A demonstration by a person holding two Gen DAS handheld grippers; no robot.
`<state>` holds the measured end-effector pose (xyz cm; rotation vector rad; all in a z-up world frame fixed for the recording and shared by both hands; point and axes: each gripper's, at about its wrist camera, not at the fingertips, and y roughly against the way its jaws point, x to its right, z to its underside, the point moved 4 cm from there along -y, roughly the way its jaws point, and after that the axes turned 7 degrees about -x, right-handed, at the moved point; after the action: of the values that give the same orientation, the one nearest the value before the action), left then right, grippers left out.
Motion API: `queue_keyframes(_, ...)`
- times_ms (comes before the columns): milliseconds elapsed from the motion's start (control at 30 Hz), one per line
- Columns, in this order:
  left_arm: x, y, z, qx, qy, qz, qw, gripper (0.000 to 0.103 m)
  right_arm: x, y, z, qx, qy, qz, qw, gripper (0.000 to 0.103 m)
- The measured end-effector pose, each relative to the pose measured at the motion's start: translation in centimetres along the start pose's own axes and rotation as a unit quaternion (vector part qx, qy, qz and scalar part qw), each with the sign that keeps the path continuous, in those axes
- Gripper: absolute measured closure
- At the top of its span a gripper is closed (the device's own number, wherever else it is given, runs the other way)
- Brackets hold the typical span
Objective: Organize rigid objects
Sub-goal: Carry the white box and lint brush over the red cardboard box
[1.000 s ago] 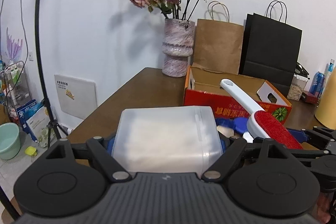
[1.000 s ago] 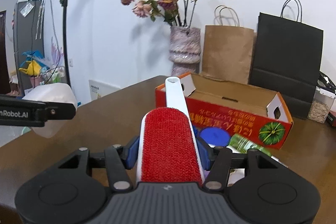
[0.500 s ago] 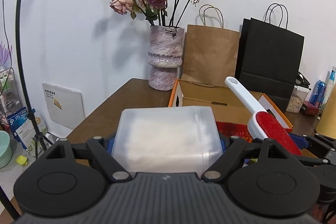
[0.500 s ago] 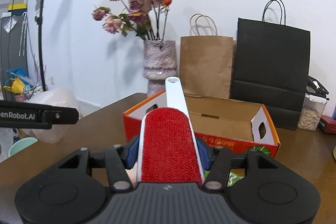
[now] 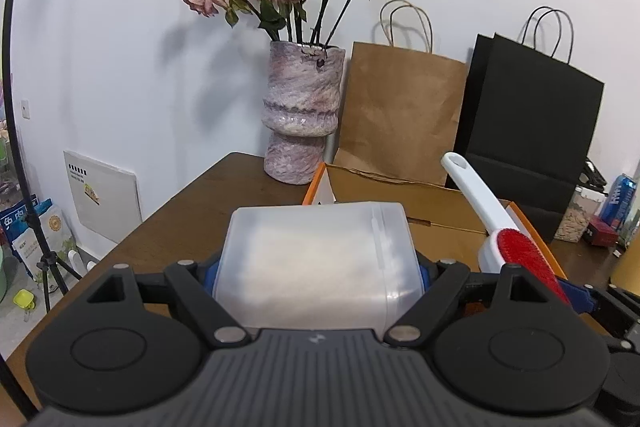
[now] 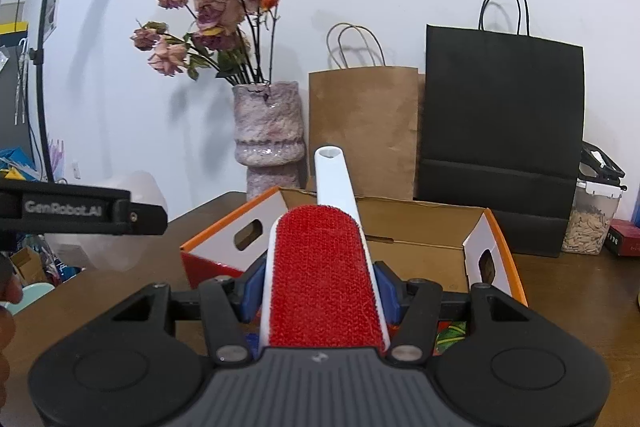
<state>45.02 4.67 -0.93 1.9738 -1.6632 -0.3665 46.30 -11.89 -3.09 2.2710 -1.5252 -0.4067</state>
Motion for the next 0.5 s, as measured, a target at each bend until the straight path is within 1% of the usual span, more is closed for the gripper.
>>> queue_keyframes(300, 2.1, -3.9, -1.3, -0.001, -0.008, -0.002, 1.0, 0.02, 2.1, -2.7, -1.7, 0.003, 0.001, 0.004, 1.0, 0.048)
queue_keyframes(500, 2.6, -6.6, -2.2, -0.006, -0.014, -0.01, 0.9998, 0.02, 2.9, -4.9, -3.2, 0.002, 0.012, 0.008, 1.0, 0.048)
